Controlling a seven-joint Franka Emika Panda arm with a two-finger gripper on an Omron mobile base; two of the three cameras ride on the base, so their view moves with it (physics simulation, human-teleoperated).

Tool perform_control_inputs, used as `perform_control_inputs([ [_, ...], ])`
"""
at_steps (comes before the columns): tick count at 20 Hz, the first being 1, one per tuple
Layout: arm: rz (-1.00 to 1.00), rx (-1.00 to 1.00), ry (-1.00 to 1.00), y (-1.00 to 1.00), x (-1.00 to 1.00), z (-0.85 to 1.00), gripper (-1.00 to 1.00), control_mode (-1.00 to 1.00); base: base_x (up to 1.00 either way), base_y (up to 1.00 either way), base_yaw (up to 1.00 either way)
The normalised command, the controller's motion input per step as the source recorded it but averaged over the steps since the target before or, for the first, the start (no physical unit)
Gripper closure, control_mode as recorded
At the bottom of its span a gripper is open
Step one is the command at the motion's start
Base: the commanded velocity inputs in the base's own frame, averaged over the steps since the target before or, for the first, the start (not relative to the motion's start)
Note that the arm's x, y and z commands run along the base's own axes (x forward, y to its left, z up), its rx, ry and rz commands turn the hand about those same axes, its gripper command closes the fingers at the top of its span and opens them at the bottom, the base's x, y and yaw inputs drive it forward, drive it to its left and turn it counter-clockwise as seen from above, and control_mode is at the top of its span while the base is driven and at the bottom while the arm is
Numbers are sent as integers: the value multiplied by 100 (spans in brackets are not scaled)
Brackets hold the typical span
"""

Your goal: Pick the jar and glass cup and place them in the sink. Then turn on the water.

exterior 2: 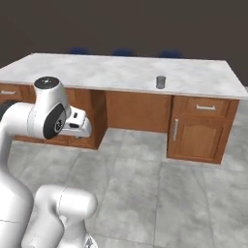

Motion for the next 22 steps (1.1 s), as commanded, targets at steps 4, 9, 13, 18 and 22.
perform_control_inputs([
  [4, 0, 0, 0, 0, 0, 0, -100, 100, 55, -81, 1],
  [9, 0, 0, 0, 0, 0, 0, -100, 100, 63, -71, 3],
  [13, 0, 0, 0, 0, 0, 0, -100, 100, 76, -58, 1],
  [18, 0, 0, 0, 0, 0, 0, -100, 100, 73, -42, 0],
  [22, 0, 0, 0, 0, 0, 0, -100, 100, 75, -29, 0],
])
